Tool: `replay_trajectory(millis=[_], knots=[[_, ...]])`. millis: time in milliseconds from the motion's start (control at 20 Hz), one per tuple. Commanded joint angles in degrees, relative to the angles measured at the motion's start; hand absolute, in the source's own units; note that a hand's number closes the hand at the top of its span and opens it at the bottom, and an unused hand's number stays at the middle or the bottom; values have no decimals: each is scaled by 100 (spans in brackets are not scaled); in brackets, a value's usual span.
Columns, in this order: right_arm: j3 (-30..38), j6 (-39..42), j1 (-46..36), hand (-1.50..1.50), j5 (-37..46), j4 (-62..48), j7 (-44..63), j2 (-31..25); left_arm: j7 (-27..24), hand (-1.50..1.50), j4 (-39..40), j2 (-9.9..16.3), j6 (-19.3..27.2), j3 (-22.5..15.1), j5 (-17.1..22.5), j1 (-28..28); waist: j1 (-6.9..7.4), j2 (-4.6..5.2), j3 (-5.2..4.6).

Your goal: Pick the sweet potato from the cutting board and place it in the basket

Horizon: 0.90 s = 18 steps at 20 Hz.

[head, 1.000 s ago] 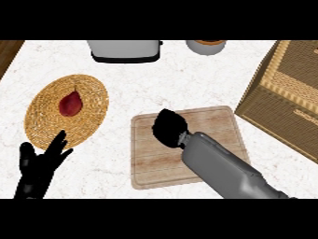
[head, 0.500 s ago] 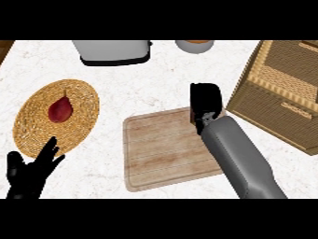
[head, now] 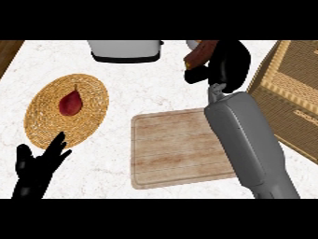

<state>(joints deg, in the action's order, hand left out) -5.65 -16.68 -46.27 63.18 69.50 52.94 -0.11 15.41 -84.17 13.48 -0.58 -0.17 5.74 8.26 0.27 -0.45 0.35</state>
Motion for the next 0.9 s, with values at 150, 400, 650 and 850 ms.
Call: replay_trajectory(millis=[150,400,650,850], knots=[[66,-401,-841,150,963,646,1771,10,27,0,306,-78,67,-24,-118,-37,-38,16,-42],[486,332,-1253,150,1583,1121,2143,-32,196,0,239,-237,294,-160,-314,-94,-94,8,-39],[1085,767,-1563,150,1680,1199,2061,-282,52,0,363,-354,326,-119,-312,-102,-69,26,-40],[1595,1105,-1392,150,1229,1330,1570,-717,114,0,474,-116,61,118,-121,-260,-84,32,-38]])
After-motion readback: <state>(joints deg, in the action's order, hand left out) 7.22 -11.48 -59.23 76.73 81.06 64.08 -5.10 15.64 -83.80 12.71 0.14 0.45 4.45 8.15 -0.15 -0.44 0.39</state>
